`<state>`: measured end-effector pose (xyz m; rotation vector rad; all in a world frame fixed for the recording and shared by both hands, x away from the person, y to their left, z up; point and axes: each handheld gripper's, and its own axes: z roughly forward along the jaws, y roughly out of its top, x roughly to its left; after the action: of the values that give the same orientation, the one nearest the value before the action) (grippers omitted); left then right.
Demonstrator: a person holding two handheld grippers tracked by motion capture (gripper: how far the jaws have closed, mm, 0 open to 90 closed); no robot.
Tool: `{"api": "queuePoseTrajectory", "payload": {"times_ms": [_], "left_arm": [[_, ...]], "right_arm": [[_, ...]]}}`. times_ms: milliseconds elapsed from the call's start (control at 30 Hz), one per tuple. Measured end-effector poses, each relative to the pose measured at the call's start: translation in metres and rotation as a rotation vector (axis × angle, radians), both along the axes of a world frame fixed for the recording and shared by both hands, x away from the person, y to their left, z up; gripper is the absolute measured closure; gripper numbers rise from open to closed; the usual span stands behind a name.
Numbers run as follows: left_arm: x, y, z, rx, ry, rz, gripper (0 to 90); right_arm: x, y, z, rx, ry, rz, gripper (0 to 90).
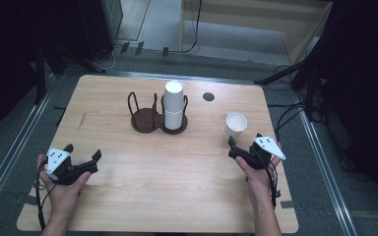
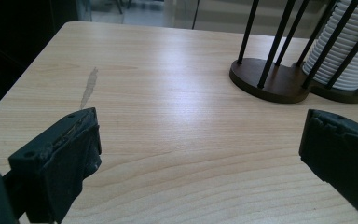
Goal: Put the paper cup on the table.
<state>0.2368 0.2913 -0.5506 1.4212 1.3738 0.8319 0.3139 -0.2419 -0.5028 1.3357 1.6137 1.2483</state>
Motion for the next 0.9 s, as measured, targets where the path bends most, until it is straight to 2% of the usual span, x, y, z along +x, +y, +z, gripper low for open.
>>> {"api": "queuePoseTrajectory", "payload": {"times_ms": [300, 533, 900], "left_arm": [[0.0, 0.0, 0.0, 0.001, -0.002, 0.001, 0.0], [0.0, 0.0, 0.0, 0.001, -0.003, 0.001, 0.0], [-0.001, -0.001, 0.0, 0.0, -0.002, 0.002, 0.0]], "right_arm": [[-0.019, -0.019, -0.01, 0.014, 0.002, -0.024, 0.0], [-0.033, -0.034, -0.021, 0.0, 0.015, -0.039, 0.0], [-0.053, -0.055, -0.035, 0.008, 0.032, -0.079, 0.0]]}}
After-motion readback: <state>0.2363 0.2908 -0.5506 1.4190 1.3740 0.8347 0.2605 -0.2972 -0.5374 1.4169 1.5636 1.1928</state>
